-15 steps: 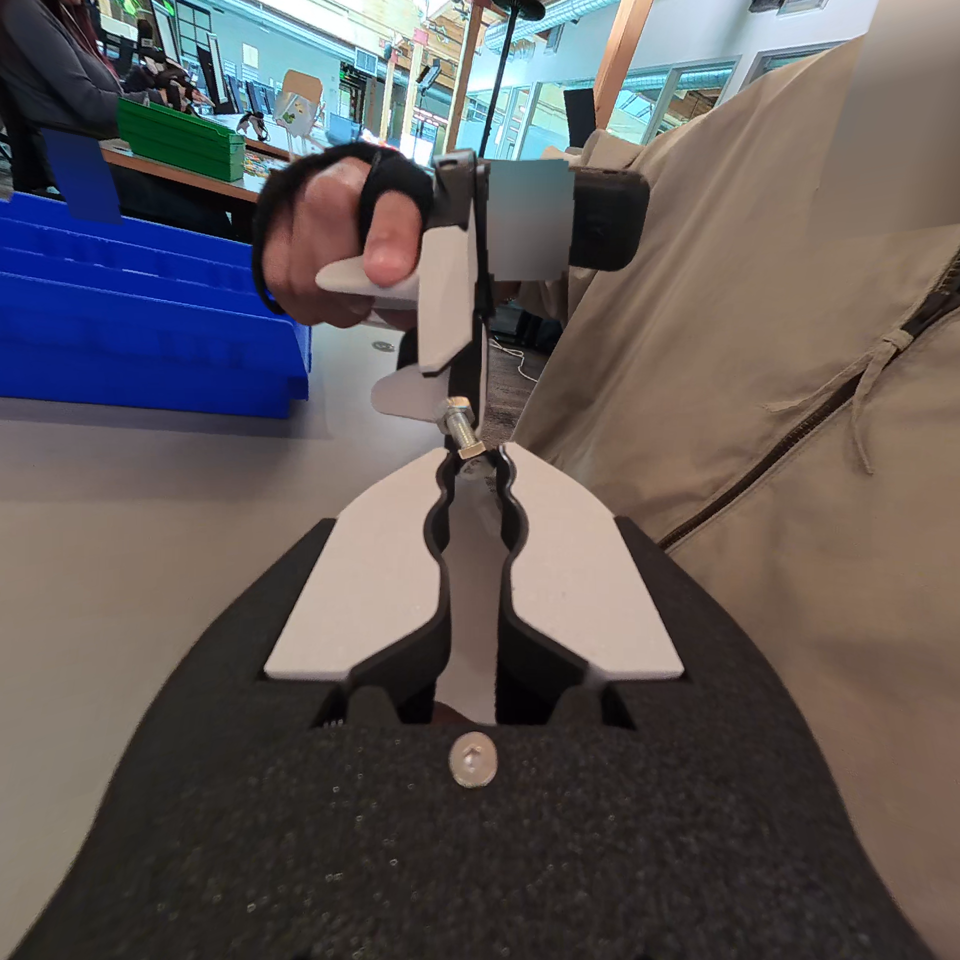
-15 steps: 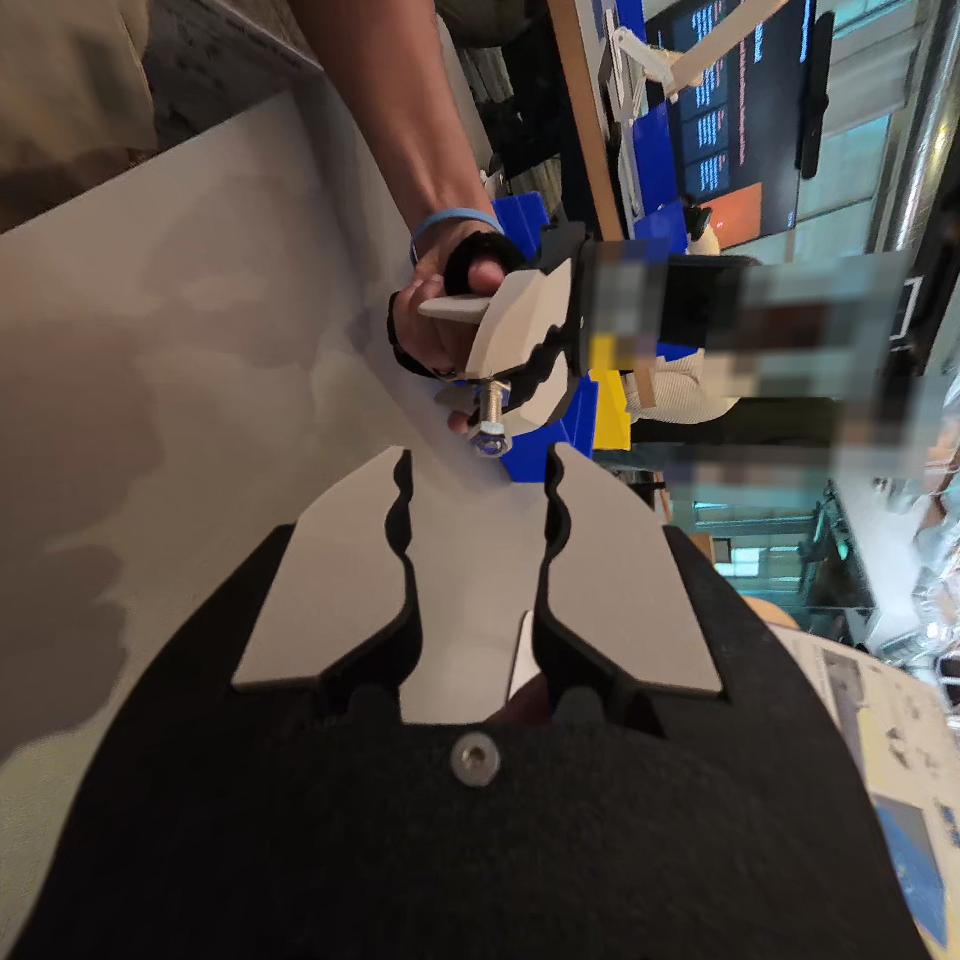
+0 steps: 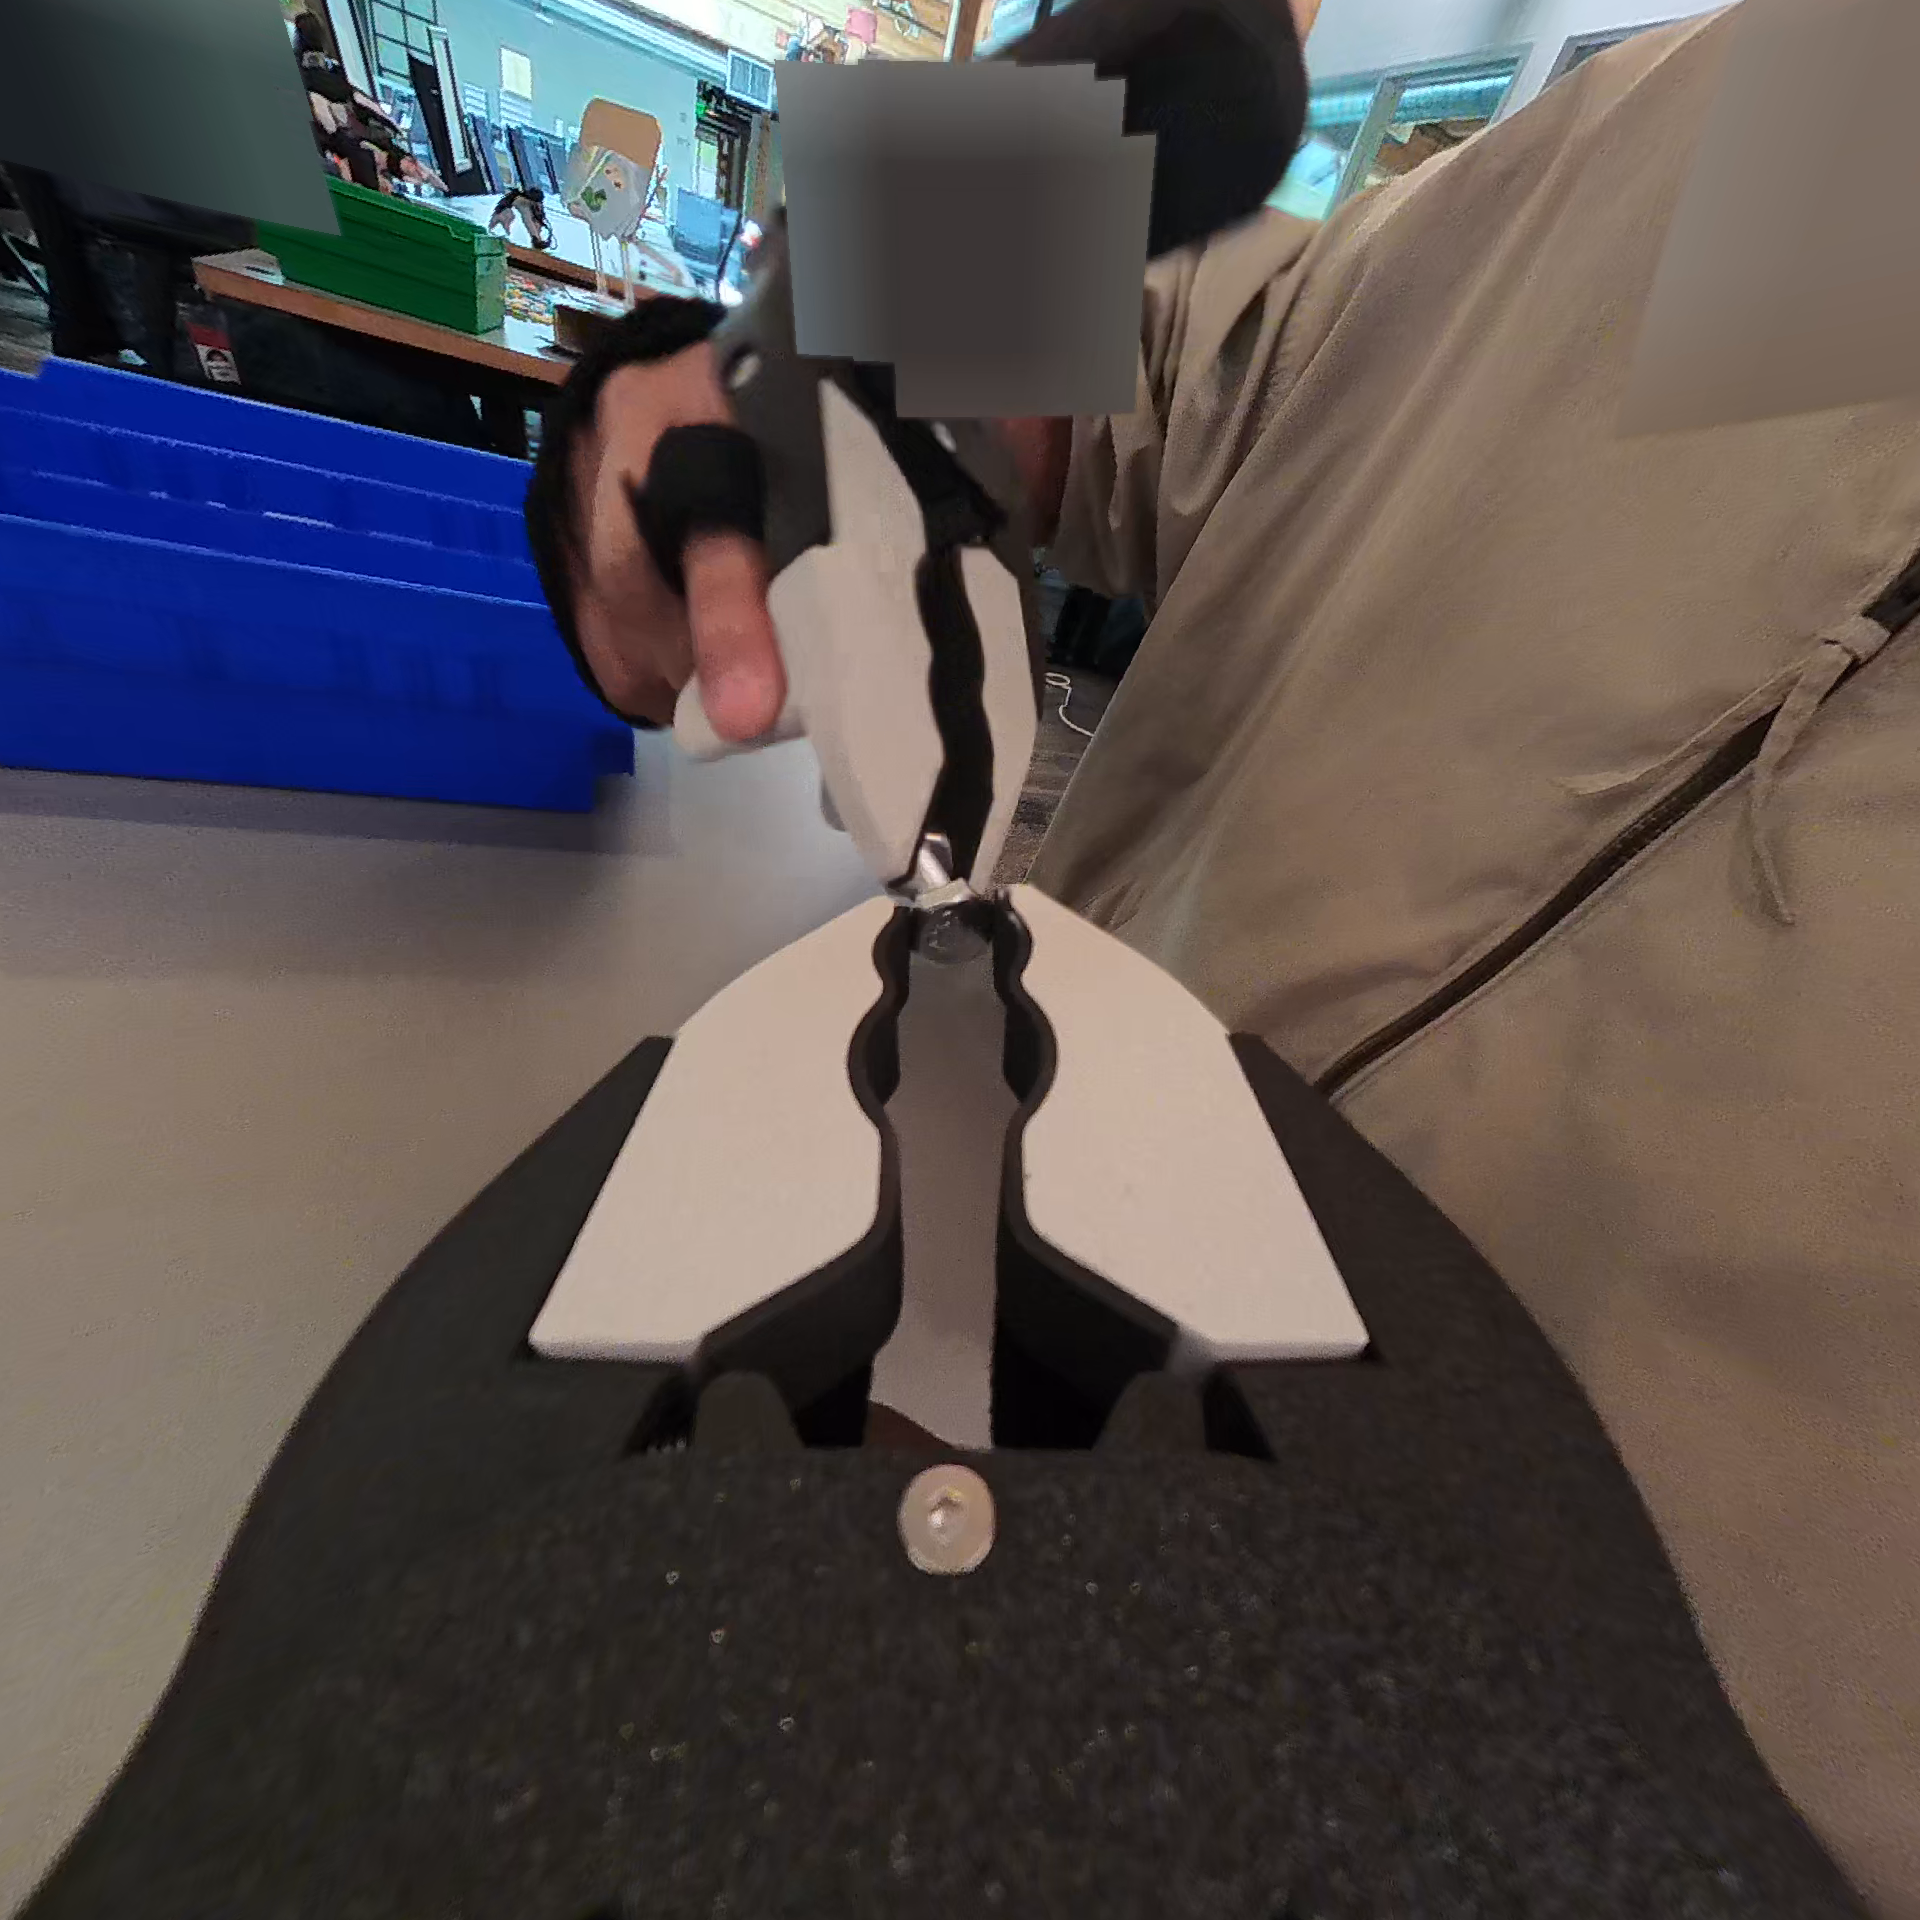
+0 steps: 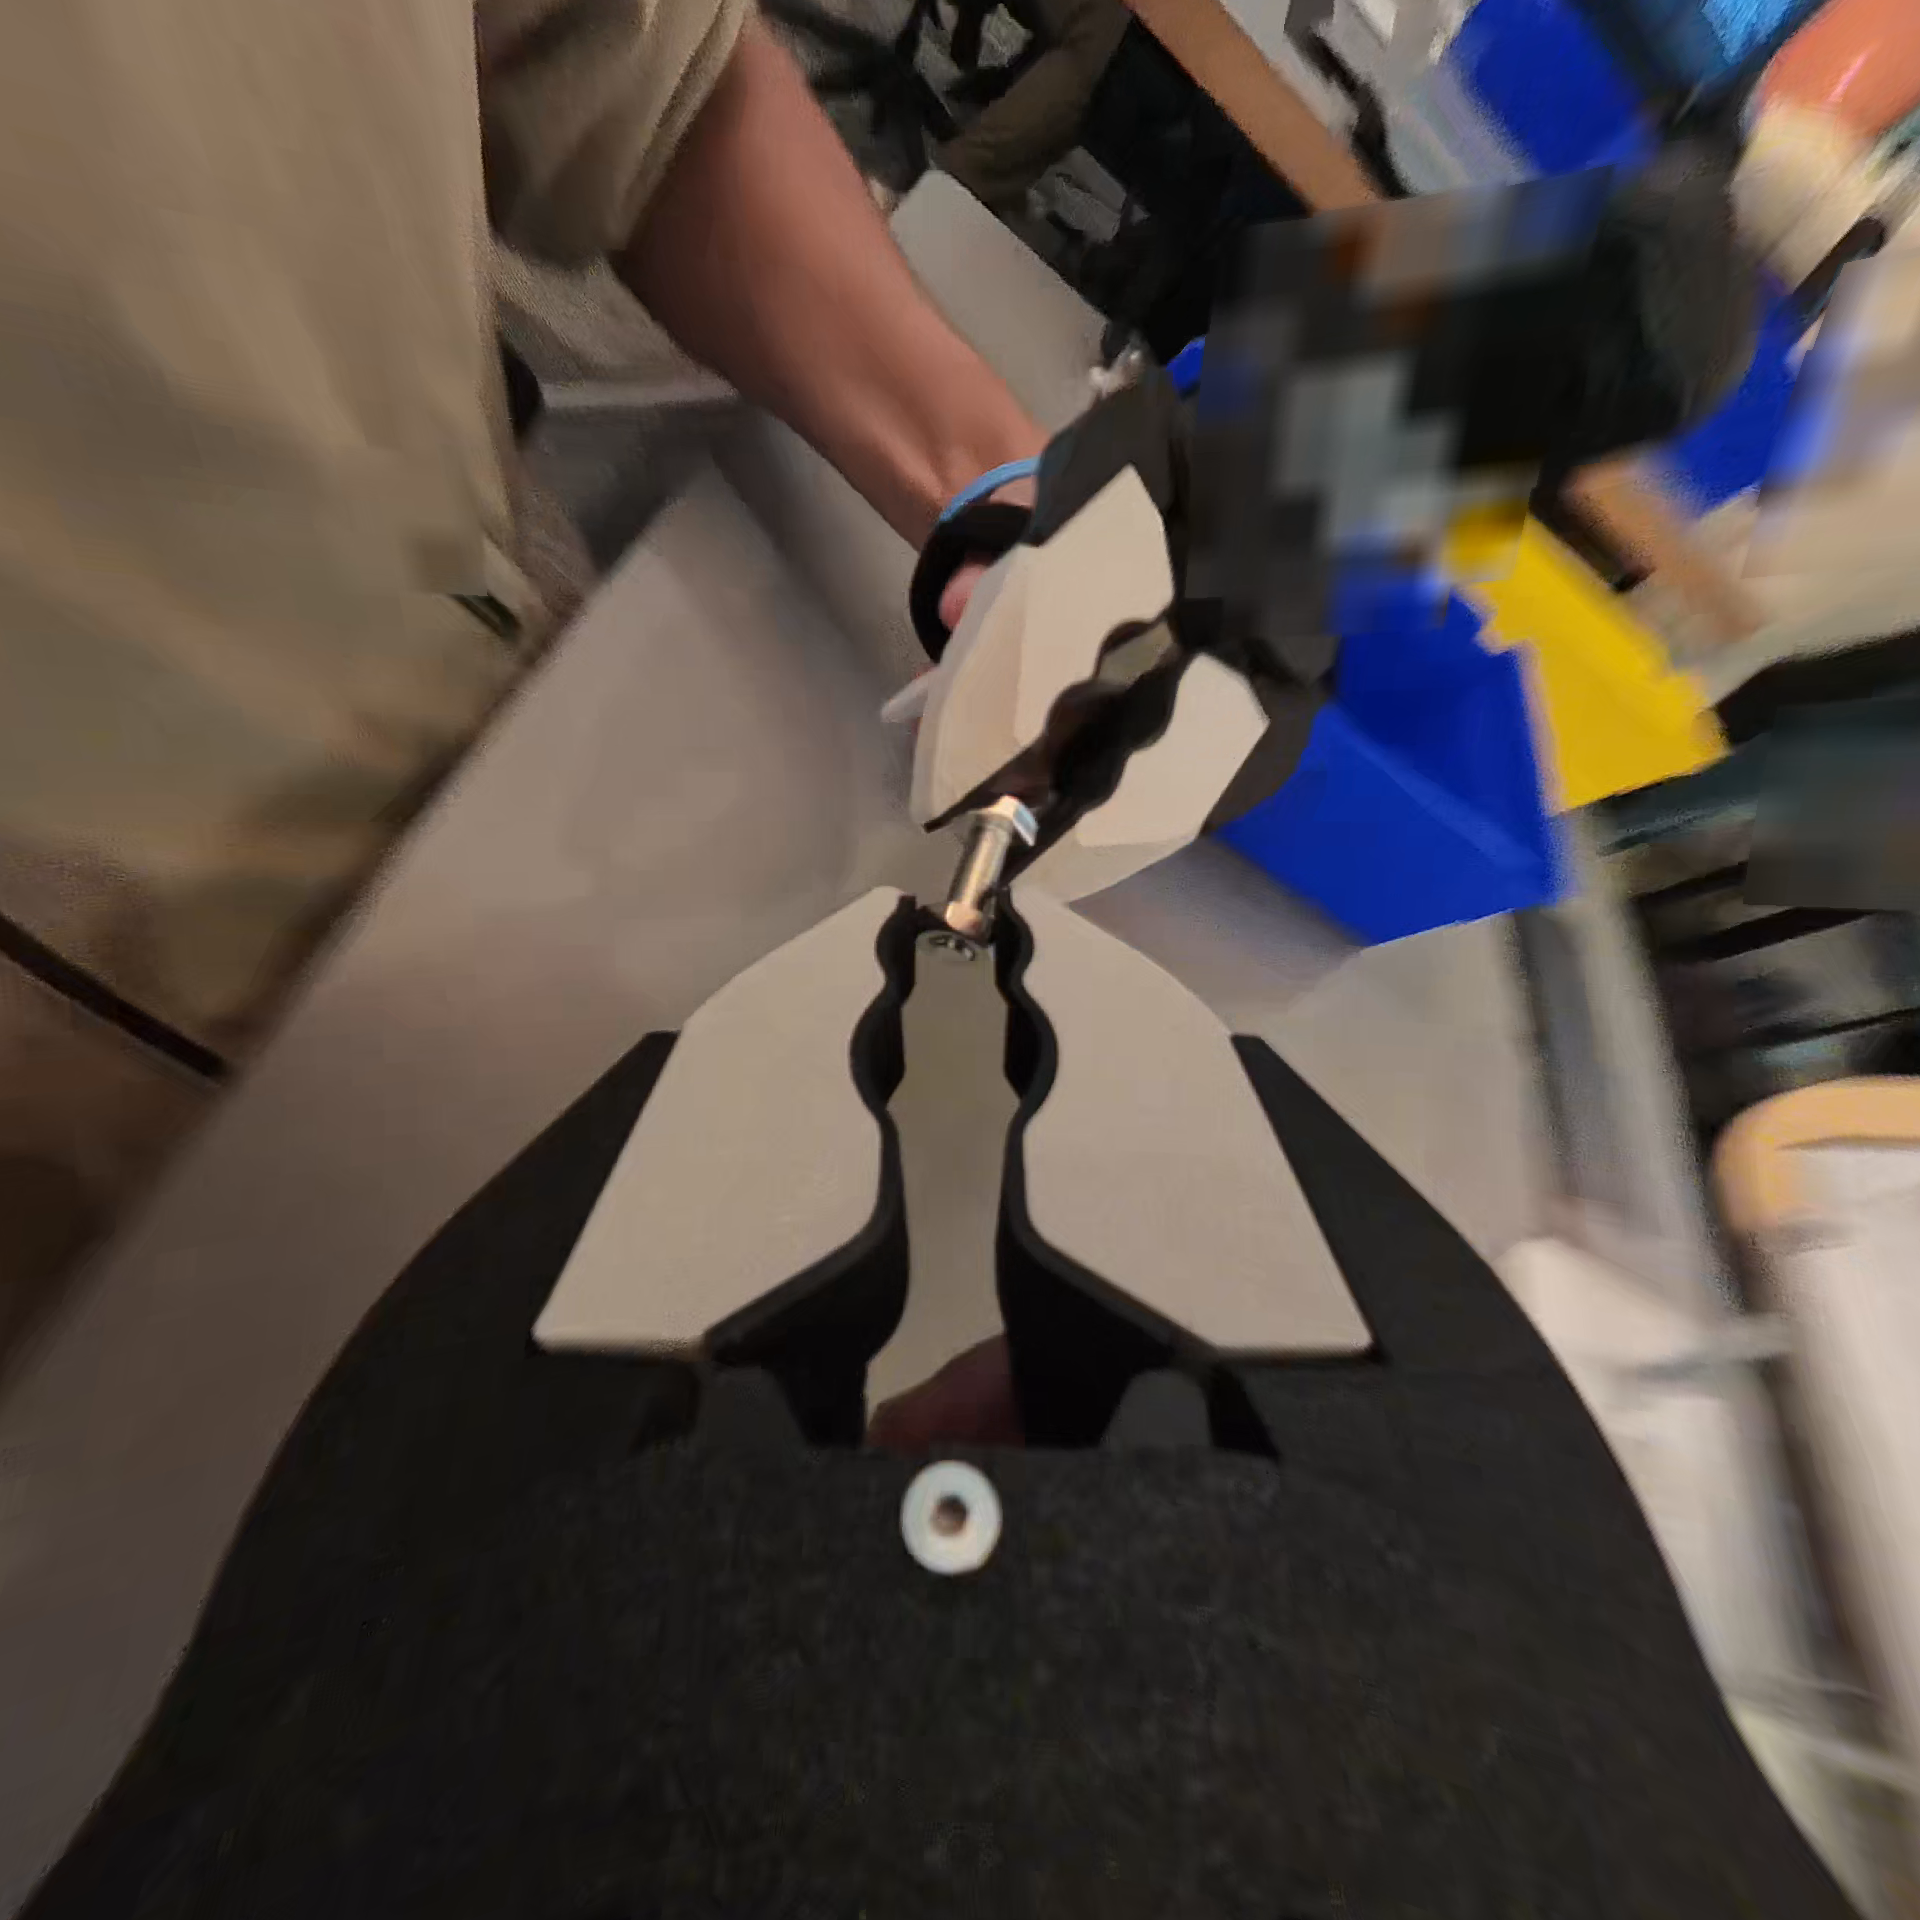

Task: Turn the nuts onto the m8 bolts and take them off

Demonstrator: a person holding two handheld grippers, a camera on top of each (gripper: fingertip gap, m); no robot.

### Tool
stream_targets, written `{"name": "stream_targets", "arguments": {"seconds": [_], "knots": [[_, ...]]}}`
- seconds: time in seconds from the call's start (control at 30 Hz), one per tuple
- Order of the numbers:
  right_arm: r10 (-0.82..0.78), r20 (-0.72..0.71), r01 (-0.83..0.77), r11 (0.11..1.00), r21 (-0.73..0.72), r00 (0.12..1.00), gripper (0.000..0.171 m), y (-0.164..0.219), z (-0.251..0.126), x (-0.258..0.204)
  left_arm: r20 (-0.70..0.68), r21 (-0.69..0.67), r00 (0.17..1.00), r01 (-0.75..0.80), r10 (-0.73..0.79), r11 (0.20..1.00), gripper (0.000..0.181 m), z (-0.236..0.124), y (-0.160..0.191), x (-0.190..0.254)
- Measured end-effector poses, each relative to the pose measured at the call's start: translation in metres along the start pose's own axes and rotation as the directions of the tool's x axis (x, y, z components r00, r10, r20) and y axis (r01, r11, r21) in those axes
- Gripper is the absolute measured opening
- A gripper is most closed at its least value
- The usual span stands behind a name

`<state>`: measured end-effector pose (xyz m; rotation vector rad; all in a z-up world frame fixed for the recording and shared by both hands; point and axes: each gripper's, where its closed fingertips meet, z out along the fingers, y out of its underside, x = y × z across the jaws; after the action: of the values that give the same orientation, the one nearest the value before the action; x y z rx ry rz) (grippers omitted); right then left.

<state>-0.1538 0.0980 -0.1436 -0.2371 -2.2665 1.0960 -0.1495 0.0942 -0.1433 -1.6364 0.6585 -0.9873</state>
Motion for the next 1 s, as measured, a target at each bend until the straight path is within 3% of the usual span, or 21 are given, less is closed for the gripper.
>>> {"name": "stream_targets", "arguments": {"seconds": [0.1,0.2,0.3,0.37,0.43,0.5,0.53,0.57,0.63,0.67,0.7,0.77,0.83,0.9,1.0], "knots": [[0.416,0.173,-0.433,0.898,0.076,0.893,0.014,-0.003,0.000,-0.003,-0.002,0.015,1.000,-0.001,0.001,1.000,0.015,-0.001,-0.002,0.000],[0.685,0.370,-0.754,0.654,0.066,0.627,0.014,-0.008,-0.003,-0.005,0.006,0.012,1.000,-0.015,0.015,1.000,0.015,0.001,-0.002,0.000],[0.796,0.517,-0.934,0.357,0.017,0.314,0.014,-0.011,-0.006,-0.001,0.016,0.013,1.000,-0.018,0.018,1.000,0.015,0.000,-0.002,-0.003],[0.797,0.567,-0.969,0.249,0.007,0.209,0.014,-0.013,-0.007,0.002,0.019,0.024,1.000,-0.015,0.015,1.000,0.015,-0.001,-0.003,-0.003],[0.783,0.577,-0.966,0.252,0.048,0.233,0.015,-0.014,-0.008,0.005,0.026,0.038,0.999,-0.023,0.022,0.999,0.015,-0.001,-0.006,-0.004],[0.763,0.552,-0.938,0.323,0.126,0.336,0.019,-0.016,-0.012,0.008,0.016,0.040,1.000,-0.022,0.021,0.999,0.015,-0.001,-0.007,-0.003],[0.760,0.514,-0.914,0.376,0.153,0.398,0.032,-0.014,-0.013,0.009,0.021,0.047,1.000,-0.024,0.023,0.999,0.015,-0.001,-0.008,-0.003],[0.749,0.449,-0.869,0.466,0.167,0.488,0.038,-0.008,-0.012,0.008,0.017,0.048,1.000,-0.020,0.019,0.999,0.015,-0.001,-0.008,-0.002],[0.625,0.210,-0.659,0.719,0.220,0.752,0.040,0.005,-0.014,0.012,0.018,0.064,1.000,-0.015,0.013,0.998,0.015,-0.003,-0.010,-0.002],[0.475,0.040,-0.470,0.852,0.229,0.879,0.044,0.009,-0.018,0.017,0.015,0.069,1.000,-0.009,0.008,0.998,0.015,-0.004,-0.011,-0.002],[0.281,-0.118,-0.252,0.944,0.214,0.952,0.049,0.008,-0.024,0.020,0.017,0.077,1.000,-0.006,0.004,0.997,0.015,-0.006,-0.011,-0.002],[-0.102,-0.326,0.143,0.984,0.102,0.940,0.045,-0.001,-0.033,0.018,0.010,0.091,1.000,0.009,-0.010,0.996,0.015,-0.007,-0.012,-0.002],[-0.352,-0.347,0.359,0.932,-0.047,0.869,0.046,-0.002,-0.027,0.010,-0.001,0.106,1.000,0.022,-0.022,0.994,0.015,-0.009,-0.013,-0.001],[-0.474,-0.347,0.470,0.877,-0.102,0.809,0.046,-0.005,-0.021,0.006,-0.015,0.112,0.999,0.035,-0.033,0.993,0.015,-0.009,-0.013,0.000],[-0.521,-0.353,0.521,0.847,-0.106,0.777,0.047,-0.012,-0.012,0.010,-0.037,0.101,0.999,0.039,-0.035,0.994,0.015,-0.006,-0.011,0.002]]}}
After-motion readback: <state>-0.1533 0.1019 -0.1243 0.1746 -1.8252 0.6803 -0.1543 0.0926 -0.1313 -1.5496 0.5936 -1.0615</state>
